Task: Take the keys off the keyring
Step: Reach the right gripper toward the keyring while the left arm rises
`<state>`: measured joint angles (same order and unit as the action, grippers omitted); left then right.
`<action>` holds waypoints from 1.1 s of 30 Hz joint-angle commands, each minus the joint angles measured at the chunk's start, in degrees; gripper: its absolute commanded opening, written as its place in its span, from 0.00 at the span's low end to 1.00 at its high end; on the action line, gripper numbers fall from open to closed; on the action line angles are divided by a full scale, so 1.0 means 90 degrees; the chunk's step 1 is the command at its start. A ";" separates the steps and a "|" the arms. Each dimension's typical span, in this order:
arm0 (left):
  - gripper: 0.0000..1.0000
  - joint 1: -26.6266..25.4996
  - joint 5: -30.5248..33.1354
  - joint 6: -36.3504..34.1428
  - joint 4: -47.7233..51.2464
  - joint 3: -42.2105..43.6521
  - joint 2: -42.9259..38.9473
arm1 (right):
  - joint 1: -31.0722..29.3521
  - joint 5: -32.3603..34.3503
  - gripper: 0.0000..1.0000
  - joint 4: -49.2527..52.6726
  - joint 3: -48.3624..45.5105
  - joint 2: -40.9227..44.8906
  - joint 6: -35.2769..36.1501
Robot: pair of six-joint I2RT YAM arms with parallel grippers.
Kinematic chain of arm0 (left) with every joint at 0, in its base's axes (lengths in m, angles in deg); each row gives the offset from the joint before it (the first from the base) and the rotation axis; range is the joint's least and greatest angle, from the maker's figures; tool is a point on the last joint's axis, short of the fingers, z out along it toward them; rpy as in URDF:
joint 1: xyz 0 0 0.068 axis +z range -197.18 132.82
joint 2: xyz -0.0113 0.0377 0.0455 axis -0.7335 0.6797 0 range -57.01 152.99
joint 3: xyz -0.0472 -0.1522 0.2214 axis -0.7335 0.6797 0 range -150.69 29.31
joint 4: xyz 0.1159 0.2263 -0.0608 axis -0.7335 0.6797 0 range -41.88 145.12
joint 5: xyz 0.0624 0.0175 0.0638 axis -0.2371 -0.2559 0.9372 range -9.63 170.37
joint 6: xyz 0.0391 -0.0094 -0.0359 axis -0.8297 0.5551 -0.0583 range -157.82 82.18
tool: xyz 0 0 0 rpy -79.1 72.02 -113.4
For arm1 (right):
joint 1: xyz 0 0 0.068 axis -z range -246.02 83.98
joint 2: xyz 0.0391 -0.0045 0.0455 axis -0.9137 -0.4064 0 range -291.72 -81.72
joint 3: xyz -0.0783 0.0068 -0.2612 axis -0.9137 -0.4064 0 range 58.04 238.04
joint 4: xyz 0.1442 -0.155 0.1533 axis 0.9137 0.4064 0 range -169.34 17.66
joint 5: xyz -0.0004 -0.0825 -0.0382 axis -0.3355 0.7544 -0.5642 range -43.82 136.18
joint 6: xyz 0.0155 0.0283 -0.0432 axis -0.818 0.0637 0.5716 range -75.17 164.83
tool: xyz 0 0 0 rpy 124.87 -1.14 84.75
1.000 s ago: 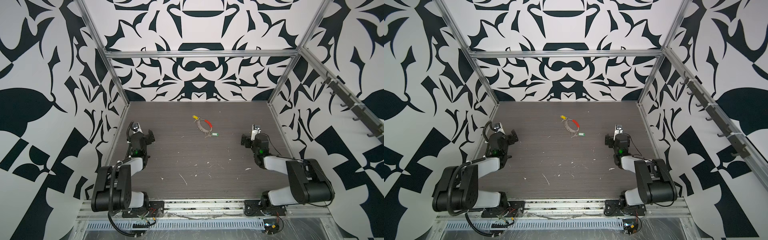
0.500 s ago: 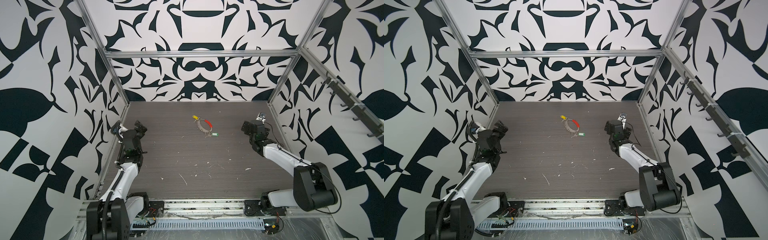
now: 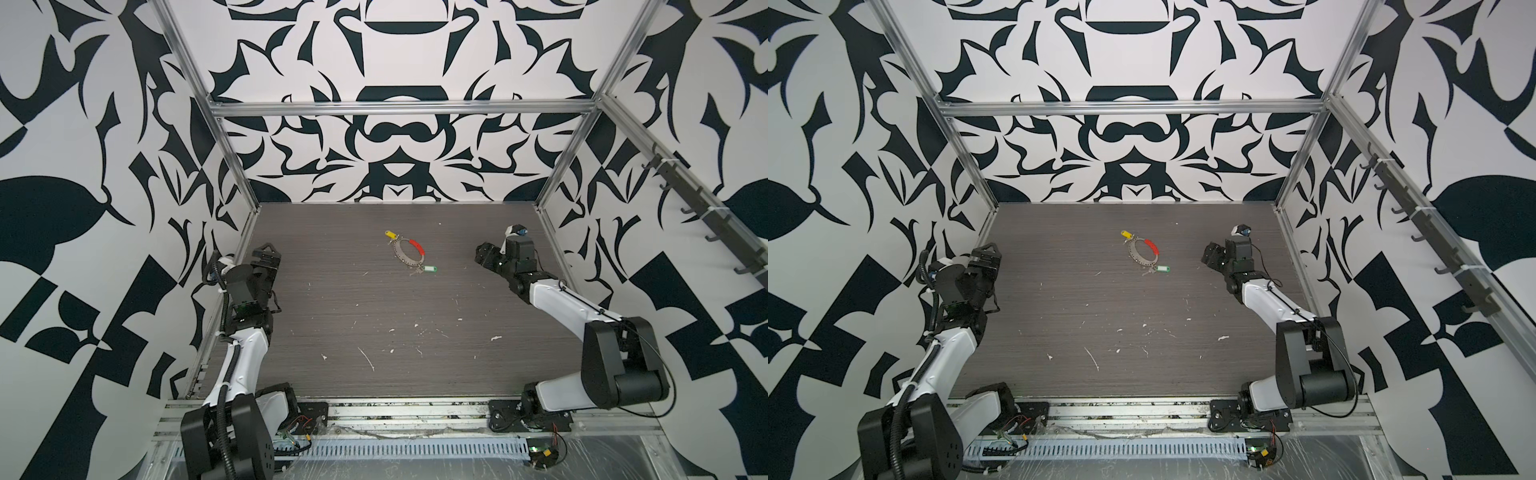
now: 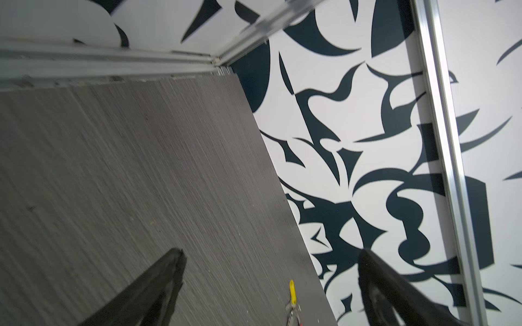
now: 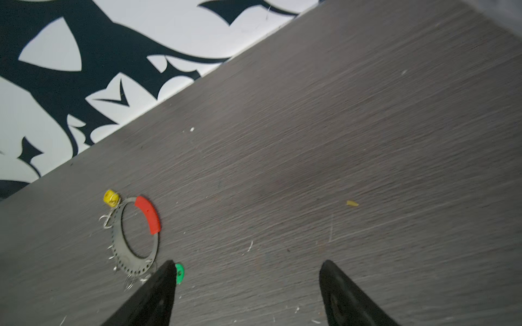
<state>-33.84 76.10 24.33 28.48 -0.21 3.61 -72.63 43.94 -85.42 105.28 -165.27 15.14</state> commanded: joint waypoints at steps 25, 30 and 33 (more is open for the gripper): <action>0.69 -0.1806 -0.1952 -0.1329 0.2564 -0.0495 -0.0408 | -0.2159 0.0003 0.56 0.2060 0.3610 -0.3227 0.1891; 0.66 -0.1815 -0.2018 -0.1368 0.2563 -0.0421 -0.0418 | -0.2321 0.0329 0.49 0.2381 0.4060 -0.3587 0.2076; 0.65 -0.1824 -0.2018 -0.1391 0.2560 -0.0412 -0.0366 | -0.2360 0.0494 0.47 0.2544 0.4253 -0.3745 0.2137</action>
<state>-50.10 58.42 12.70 50.71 -4.58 0.39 -93.75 44.88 -65.23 140.71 -198.82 32.87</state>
